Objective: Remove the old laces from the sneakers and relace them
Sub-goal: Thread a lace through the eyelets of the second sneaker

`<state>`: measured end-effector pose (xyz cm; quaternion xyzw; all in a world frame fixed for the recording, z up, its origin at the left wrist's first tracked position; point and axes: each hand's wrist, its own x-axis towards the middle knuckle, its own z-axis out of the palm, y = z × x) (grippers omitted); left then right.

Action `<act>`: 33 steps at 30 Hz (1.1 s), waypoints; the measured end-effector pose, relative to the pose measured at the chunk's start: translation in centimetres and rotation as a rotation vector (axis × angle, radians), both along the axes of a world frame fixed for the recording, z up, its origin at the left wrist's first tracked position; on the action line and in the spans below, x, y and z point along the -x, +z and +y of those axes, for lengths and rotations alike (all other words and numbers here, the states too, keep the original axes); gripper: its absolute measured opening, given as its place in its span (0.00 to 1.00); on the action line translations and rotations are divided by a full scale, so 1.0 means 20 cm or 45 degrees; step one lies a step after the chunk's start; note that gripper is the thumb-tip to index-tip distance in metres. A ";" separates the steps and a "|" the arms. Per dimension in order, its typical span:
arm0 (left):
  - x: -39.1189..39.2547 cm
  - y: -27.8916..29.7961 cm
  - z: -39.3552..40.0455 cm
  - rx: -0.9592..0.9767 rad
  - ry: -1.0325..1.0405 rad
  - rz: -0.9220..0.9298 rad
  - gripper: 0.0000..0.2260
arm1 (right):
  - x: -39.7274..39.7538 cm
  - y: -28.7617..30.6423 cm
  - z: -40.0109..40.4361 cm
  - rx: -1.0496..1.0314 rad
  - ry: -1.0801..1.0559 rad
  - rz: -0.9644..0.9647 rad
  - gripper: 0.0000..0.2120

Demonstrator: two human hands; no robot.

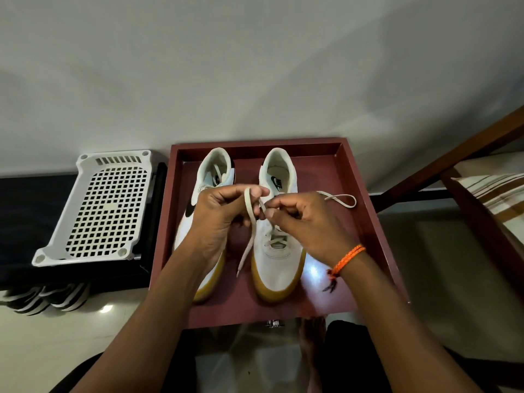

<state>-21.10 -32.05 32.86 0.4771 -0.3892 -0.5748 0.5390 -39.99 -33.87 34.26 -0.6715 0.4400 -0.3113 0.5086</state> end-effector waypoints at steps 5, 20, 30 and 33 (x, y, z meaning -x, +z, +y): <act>-0.06 -0.02 -0.02 0.010 0.100 -0.010 0.10 | 0.27 -0.05 -0.06 -0.199 0.273 0.727 0.05; 0.13 -0.06 0.01 0.123 -0.146 -0.403 0.15 | -0.10 -0.07 0.02 0.311 -0.365 0.304 0.15; 0.14 -0.11 0.00 0.077 -0.345 -0.561 0.04 | -0.03 -0.08 -0.05 0.342 -0.604 -0.005 0.10; 0.08 -0.09 -0.01 0.034 -0.280 -0.596 0.04 | -0.01 -0.07 -0.06 0.446 -0.690 0.173 0.06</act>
